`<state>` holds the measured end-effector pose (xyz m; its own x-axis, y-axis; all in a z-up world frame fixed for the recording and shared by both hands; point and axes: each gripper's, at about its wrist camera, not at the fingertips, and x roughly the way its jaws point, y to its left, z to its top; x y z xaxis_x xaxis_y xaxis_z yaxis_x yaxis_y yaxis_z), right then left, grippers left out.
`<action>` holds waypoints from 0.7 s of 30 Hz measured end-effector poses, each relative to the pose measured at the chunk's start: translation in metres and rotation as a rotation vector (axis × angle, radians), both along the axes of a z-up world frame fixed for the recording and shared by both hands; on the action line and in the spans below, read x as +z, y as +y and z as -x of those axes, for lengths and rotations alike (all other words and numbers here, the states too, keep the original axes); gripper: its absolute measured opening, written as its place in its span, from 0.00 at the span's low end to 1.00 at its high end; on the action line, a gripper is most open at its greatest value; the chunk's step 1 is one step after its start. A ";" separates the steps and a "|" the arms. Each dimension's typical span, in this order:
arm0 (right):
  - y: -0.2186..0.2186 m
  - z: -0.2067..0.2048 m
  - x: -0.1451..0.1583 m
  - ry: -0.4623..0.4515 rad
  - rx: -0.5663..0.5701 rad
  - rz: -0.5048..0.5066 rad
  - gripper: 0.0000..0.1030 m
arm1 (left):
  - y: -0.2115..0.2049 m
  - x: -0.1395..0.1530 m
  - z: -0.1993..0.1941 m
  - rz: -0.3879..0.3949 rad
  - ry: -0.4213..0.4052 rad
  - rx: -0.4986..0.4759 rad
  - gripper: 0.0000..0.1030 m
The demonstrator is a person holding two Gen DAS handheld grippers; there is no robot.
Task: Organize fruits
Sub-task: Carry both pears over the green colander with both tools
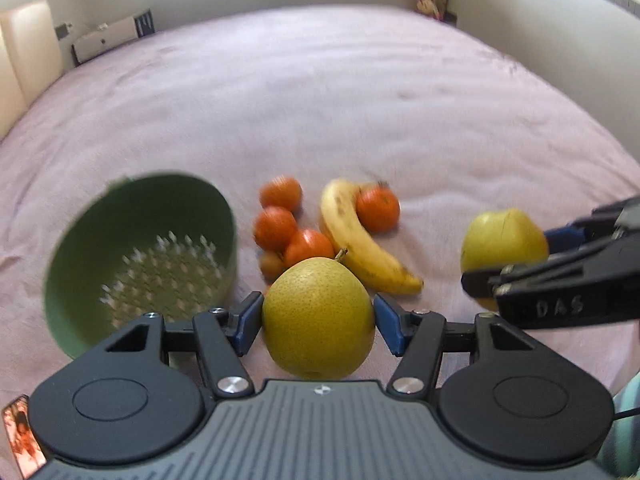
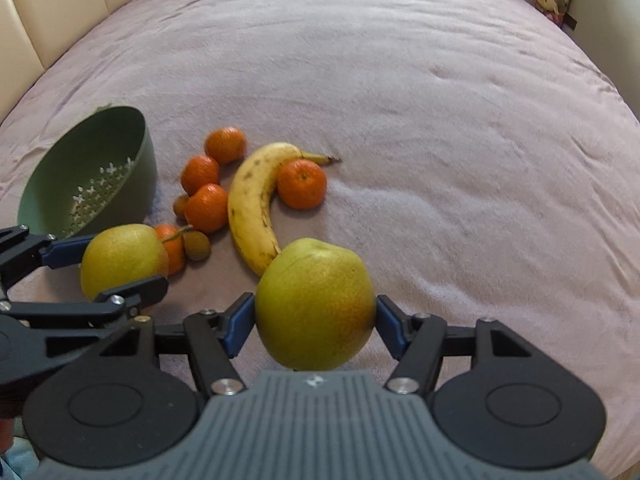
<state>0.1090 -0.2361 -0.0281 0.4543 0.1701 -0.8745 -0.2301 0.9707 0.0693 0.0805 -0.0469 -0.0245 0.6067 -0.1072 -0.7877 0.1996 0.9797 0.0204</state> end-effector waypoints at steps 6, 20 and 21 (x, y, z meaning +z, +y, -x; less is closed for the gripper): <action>0.020 0.004 0.022 -0.058 0.071 -0.015 0.60 | 0.020 0.041 0.002 0.018 -0.084 0.045 0.67; 0.120 -0.022 0.058 -0.170 0.359 -0.018 0.60 | 0.100 0.060 -0.024 0.025 -0.086 0.245 0.67; 0.128 -0.025 0.057 -0.174 0.383 -0.009 0.60 | 0.105 0.059 -0.027 0.023 -0.080 0.260 0.67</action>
